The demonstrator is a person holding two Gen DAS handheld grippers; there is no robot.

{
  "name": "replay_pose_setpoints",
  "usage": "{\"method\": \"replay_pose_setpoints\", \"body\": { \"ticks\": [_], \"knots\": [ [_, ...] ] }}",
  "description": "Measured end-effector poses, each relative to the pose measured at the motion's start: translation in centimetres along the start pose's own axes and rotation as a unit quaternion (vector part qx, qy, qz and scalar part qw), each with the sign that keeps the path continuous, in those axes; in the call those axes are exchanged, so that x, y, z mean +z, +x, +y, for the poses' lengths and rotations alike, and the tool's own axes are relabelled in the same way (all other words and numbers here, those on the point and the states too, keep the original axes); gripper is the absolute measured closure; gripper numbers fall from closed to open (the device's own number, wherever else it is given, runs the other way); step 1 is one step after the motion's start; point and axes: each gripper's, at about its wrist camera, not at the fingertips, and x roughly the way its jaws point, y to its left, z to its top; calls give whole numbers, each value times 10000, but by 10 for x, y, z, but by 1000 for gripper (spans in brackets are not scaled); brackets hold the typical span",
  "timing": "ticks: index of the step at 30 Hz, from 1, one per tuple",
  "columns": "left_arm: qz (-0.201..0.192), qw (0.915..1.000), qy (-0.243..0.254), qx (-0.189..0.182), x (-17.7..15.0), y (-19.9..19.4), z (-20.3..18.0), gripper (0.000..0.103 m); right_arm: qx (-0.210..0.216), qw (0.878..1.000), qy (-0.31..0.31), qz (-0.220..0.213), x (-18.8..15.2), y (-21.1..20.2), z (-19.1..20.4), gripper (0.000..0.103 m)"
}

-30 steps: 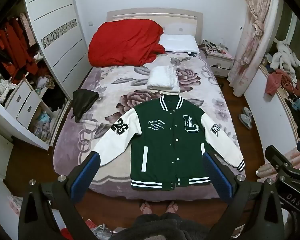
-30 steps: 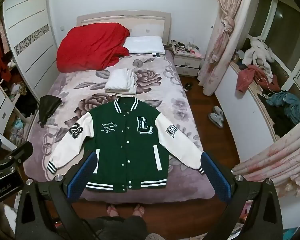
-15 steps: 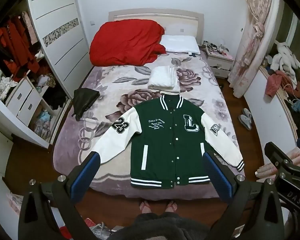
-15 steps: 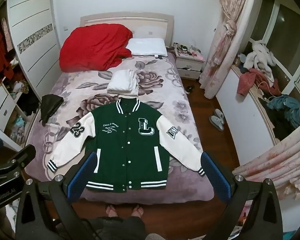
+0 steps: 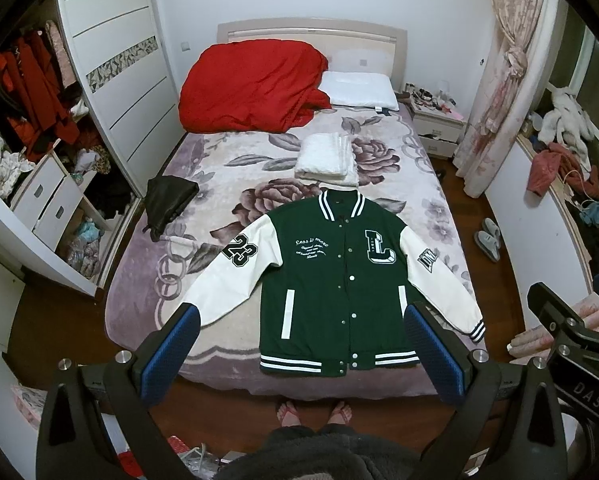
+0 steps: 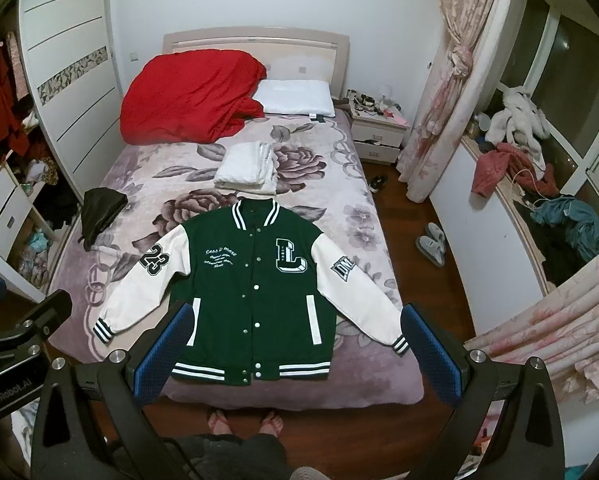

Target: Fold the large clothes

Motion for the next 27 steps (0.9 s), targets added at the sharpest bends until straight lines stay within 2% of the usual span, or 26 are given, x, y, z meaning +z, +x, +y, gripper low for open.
{"method": "replay_pose_setpoints", "body": {
  "ticks": [20, 27],
  "knots": [
    [-24, 10000, -17, -17, -1, -1, 1, 0, -25, 10000, -18, -30, -4, -5, 0, 0],
    [-31, 10000, -29, -23, -2, -11, 6, 0, -21, 10000, -14, -58, -1, -10, -1, 0]
  ]
}}
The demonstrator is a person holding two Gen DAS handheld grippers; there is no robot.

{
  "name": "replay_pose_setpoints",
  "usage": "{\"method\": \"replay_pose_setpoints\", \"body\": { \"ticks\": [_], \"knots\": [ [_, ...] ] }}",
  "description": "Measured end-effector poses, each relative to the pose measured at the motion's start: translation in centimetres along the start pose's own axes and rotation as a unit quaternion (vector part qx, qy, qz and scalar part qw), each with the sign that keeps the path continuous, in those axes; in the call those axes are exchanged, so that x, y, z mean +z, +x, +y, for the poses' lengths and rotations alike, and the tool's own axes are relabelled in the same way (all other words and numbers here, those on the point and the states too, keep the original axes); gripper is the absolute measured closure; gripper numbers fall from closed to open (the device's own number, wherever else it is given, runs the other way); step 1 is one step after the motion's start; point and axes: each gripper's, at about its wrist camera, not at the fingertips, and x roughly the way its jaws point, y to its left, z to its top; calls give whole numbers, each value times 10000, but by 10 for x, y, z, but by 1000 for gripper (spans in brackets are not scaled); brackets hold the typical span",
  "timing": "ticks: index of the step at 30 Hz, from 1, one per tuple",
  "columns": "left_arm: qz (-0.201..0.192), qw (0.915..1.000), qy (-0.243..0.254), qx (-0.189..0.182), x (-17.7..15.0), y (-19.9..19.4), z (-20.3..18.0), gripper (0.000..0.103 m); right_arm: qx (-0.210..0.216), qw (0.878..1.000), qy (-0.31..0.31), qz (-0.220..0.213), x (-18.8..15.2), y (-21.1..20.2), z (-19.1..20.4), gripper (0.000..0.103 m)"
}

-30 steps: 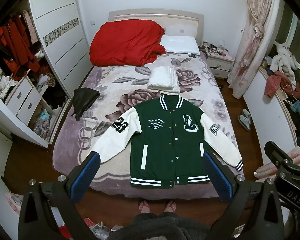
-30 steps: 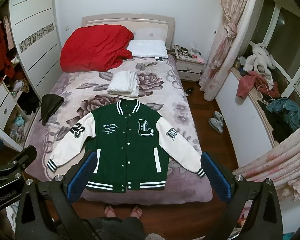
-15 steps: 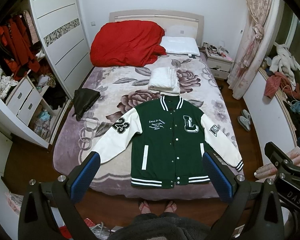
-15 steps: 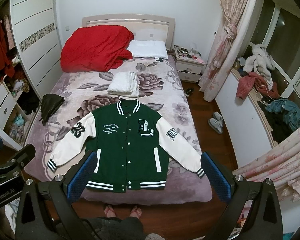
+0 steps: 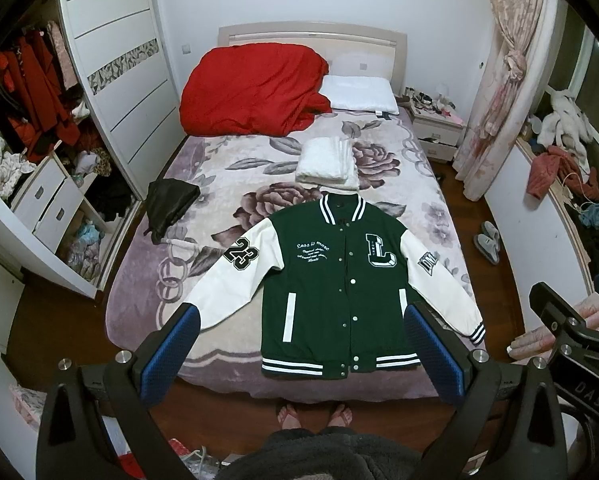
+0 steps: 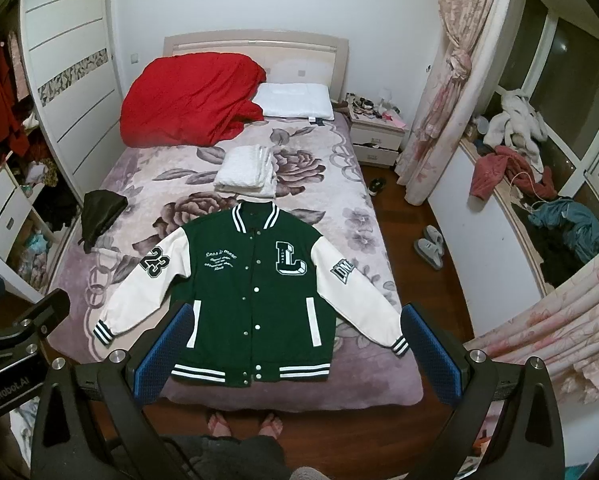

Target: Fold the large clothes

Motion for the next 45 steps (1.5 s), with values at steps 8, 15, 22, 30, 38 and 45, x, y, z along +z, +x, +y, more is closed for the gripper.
{"method": "replay_pose_setpoints", "body": {
  "ticks": [8, 15, 22, 30, 38, 45],
  "knots": [
    [-2, 10000, -2, -12, 5, -4, -4, 0, -11, 10000, -1, -17, 5, -5, 0, 0],
    [-35, 10000, -8, -2, 19, -10, 0, 0, 0, 10000, 1, -19, 8, -7, 1, 0],
    [-54, 10000, -32, 4, 23, -11, 0, 0, 4, 10000, -5, -30, 12, -7, 3, 0],
    [-71, 10000, -36, -4, 25, -9, 2, 0, 7, 10000, -10, -56, 14, -7, 5, 0],
    [-84, 10000, -41, -8, 23, -9, 2, 0, 35, 10000, 3, -46, 12, -8, 6, 0],
    [-435, 9984, -61, 360, 31, 3, 4, 0, 133, 9997, 165, 120, 26, 12, 11, 0]
  ]
}}
